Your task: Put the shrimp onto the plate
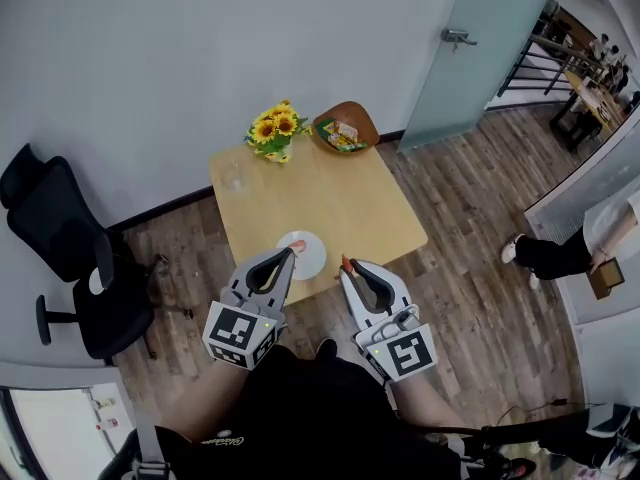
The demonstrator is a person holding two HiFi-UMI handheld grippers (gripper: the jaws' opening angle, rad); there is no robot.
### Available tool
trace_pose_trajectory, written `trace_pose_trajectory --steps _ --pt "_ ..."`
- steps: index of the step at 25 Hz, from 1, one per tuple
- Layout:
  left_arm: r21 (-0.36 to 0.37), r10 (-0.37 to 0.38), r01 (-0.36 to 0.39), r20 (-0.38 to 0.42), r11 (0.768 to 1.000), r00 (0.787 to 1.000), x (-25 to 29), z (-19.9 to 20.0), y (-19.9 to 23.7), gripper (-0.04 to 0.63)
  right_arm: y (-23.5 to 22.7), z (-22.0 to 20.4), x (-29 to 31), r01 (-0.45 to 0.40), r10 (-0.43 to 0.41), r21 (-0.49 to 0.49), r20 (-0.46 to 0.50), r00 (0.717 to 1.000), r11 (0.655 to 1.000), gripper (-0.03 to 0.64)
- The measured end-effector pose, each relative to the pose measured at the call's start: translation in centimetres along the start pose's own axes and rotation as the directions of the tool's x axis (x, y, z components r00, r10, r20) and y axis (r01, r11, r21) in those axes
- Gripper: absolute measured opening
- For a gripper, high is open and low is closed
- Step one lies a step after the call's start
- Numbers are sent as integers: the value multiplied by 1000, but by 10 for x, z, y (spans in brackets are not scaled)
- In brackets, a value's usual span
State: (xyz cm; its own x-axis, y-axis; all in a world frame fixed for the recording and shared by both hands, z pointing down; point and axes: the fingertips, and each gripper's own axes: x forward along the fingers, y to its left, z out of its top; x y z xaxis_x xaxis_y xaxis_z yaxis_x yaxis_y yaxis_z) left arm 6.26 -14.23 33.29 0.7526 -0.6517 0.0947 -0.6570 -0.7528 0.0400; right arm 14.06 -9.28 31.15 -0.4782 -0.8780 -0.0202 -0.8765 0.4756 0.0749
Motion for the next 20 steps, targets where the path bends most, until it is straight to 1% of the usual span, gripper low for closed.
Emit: trace_pose_trajectory --steps 2,5,6,9,15,20 --pt "6 11 -11 -2 1000 1000 8 1 -1 5 -11 -2 2 -9 8 9 8 1000 1000 52" --pt "14 19 -19 -12 1000 1000 14 -1 3 5 -16 3 11 -28 27 18 59 998 999 52" --pt "16 21 -21 -8 1000 1000 16 0 6 5 -17 5 15 -30 29 15 63 998 999 52" --pt "24 22 -22 12 999 1000 20 7 16 5 -17 11 28 -34 34 -5 55 998 999 52" --pt "14 13 -14 19 1000 1000 25 9 39 5 -7 7 51 -48 48 -9 31 998 999 52" --pt "12 7 -7 -5 1000 1000 28 -1 50 5 -3 6 68 -46 46 -2 13 999 999 52"
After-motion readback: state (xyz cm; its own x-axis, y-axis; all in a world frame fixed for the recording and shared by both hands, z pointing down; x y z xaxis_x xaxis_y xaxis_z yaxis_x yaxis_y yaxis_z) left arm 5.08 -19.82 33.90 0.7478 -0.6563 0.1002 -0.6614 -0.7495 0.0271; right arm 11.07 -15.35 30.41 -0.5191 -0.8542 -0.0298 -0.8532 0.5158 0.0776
